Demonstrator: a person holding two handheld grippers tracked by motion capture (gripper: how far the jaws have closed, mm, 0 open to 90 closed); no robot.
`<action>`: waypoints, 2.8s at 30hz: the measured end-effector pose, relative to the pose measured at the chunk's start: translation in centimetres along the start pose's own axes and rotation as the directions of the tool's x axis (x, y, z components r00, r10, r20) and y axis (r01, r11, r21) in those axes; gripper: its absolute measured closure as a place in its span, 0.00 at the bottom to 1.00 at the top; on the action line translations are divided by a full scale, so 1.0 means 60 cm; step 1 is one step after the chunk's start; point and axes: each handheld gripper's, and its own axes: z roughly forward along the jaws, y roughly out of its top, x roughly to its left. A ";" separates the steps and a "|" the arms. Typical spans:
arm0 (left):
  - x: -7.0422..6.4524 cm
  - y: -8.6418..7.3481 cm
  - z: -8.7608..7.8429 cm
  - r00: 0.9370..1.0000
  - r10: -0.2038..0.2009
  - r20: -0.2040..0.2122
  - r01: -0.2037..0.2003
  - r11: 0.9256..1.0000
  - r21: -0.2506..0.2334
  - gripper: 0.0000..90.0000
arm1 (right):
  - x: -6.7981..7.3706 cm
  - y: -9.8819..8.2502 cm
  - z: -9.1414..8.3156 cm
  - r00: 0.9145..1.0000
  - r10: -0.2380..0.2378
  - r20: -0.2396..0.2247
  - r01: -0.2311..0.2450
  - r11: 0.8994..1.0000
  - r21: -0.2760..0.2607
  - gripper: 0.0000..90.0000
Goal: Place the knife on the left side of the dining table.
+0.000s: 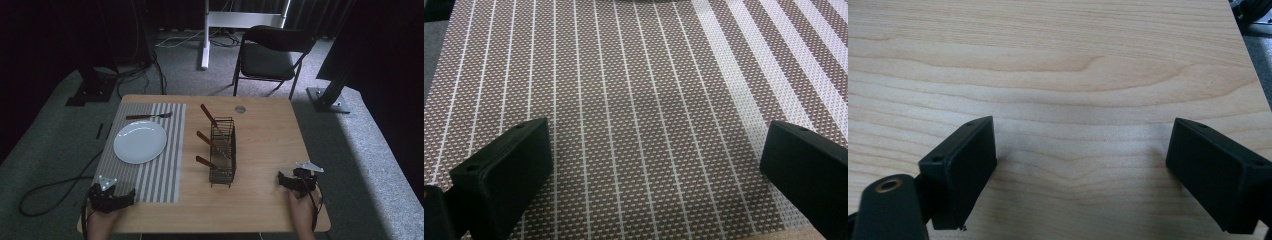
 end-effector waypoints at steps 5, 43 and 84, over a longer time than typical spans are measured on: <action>0.000 0.000 0.000 1.000 0.001 0.001 -0.001 1.000 -0.001 0.01 | 0.000 0.000 0.000 1.000 0.001 0.000 -0.001 1.000 0.000 0.13; -0.006 0.014 -0.016 0.996 0.057 0.068 -0.055 0.998 -0.023 0.05 | 0.002 0.001 0.001 1.000 0.012 0.011 -0.012 1.000 -0.001 0.13; -0.078 0.126 -0.046 0.944 0.207 0.255 -0.168 0.972 -0.167 0.06 | 0.002 0.001 0.001 1.000 0.012 0.011 -0.012 1.000 -0.001 0.13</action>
